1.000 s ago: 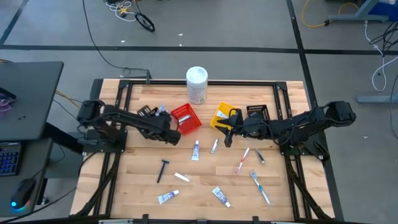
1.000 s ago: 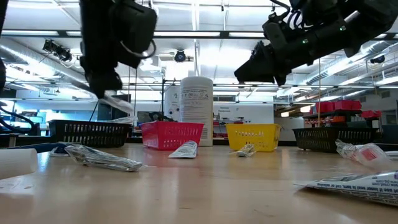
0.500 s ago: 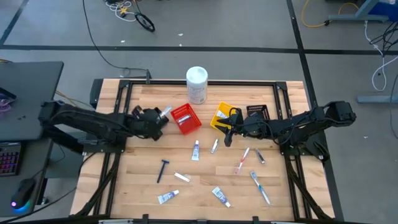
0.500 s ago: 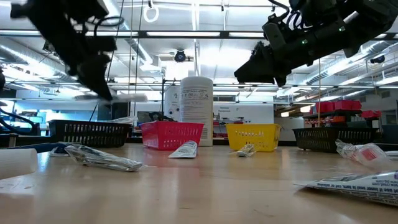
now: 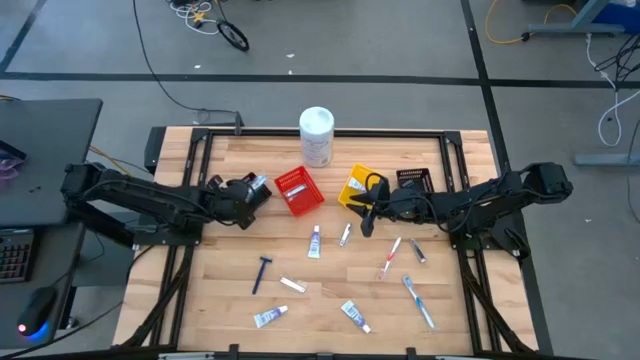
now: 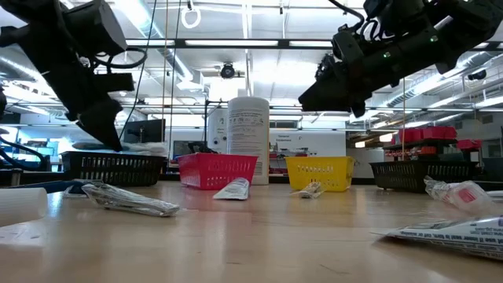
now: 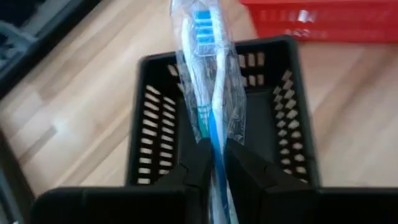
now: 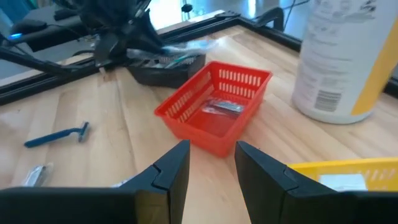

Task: Pick & Place Travel size toiletries
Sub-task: Put the left blue toothbrush into the left black basket, then put the bottom left silver nail clipper into the red basket

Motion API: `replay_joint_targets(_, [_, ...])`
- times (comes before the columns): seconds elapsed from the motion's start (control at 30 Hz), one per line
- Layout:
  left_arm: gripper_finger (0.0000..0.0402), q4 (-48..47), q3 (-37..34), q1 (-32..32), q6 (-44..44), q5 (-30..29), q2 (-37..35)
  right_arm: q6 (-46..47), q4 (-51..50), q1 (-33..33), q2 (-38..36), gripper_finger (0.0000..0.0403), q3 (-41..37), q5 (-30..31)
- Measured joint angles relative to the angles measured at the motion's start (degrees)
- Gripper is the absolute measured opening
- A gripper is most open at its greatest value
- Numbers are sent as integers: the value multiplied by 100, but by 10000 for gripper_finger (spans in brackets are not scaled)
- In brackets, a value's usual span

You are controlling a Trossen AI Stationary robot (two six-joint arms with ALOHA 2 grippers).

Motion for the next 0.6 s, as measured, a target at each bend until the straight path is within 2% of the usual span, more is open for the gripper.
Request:
replay_joint_targets(0.13, [91, 184, 1, 3, -28, -385, 0, 11, -7, 0, 0, 138, 0, -98])
replay_joint_targets(0.37, [145, 668, 1, 3, 355, -561, 0, -7, -5, 0, 0, 138, 0, -96])
replay_joint_targets(0.6, [165, 655, 1, 115, 94, -204, 0, -11, -1, 0, 0, 138, 0, -89])
